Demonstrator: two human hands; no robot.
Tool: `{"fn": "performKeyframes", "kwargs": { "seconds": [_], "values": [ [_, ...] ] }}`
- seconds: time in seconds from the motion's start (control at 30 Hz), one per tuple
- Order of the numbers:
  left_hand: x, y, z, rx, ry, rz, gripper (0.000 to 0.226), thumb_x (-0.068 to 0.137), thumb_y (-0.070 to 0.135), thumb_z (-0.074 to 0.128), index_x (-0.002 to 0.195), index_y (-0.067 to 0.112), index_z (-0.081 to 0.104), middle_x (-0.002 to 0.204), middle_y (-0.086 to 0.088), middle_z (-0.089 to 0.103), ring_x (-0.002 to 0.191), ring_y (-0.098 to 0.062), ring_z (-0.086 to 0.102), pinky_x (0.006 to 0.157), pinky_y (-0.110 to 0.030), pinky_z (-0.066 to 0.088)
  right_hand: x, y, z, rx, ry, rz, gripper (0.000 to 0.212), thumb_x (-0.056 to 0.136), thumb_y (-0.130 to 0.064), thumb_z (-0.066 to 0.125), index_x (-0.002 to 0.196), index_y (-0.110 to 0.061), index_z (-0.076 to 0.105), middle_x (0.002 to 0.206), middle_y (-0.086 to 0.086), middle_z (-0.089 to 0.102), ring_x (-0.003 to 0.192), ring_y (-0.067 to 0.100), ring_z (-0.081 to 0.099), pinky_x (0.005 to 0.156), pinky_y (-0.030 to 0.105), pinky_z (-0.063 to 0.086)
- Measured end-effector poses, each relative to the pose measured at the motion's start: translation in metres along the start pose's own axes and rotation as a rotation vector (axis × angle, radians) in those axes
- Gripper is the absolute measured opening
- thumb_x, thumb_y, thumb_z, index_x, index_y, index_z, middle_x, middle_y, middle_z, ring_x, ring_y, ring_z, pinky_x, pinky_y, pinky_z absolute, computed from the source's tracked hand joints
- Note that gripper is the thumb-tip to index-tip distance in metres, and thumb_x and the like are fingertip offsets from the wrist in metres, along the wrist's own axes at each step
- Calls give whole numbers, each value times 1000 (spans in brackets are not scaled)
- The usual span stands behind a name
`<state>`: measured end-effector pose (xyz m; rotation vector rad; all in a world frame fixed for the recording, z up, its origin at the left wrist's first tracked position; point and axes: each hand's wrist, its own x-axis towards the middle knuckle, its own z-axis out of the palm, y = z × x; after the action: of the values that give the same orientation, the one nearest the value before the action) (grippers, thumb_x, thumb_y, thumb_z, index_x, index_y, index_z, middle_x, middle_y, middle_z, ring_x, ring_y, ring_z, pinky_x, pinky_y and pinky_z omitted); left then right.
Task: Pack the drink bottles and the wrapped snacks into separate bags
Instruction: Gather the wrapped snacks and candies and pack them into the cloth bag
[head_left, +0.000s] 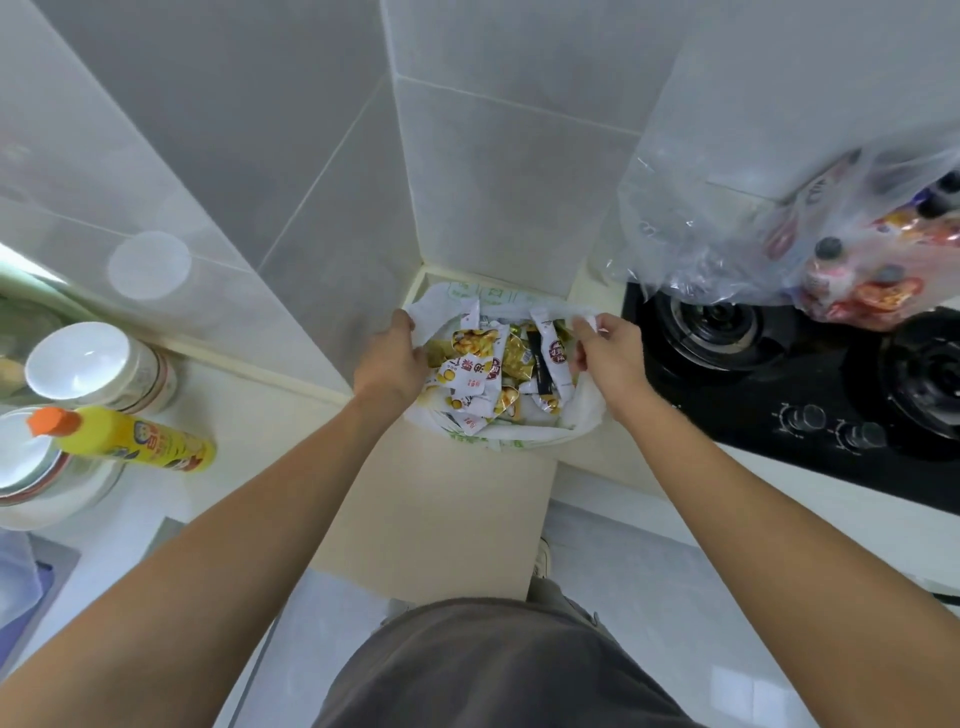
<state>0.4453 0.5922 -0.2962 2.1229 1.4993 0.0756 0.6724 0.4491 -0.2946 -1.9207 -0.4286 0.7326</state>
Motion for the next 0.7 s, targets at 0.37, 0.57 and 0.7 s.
{"fn": "performKeyframes", "kwargs": {
  "seconds": [0.37, 0.57, 0.7],
  "values": [
    [-9, 94, -86, -537, 282, 303, 7, 96, 16, 59, 97, 21, 64, 73, 14, 50, 61, 2, 50, 59, -20, 39, -30, -138, -3, 272, -106, -213, 25, 97, -13, 67, 74, -8, 58, 53, 5, 52, 41, 18, 42, 42, 27, 38],
    [-16, 133, -138, -534, 316, 426, 4, 91, 21, 65, 92, 23, 68, 78, 15, 53, 71, 1, 51, 62, -13, 34, -50, -197, -12, 333, -85, -335, 16, 93, -11, 66, 81, -4, 59, 55, 5, 50, 43, 17, 42, 43, 27, 35],
    [-24, 143, -163, -522, 293, 438, 11, 95, 22, 62, 97, 18, 72, 95, 8, 64, 89, -9, 57, 72, -22, 39, -64, -217, -26, 333, -7, -346, 15, 93, -11, 66, 81, -5, 58, 57, 6, 48, 45, 18, 41, 44, 28, 35]
  ]
}}
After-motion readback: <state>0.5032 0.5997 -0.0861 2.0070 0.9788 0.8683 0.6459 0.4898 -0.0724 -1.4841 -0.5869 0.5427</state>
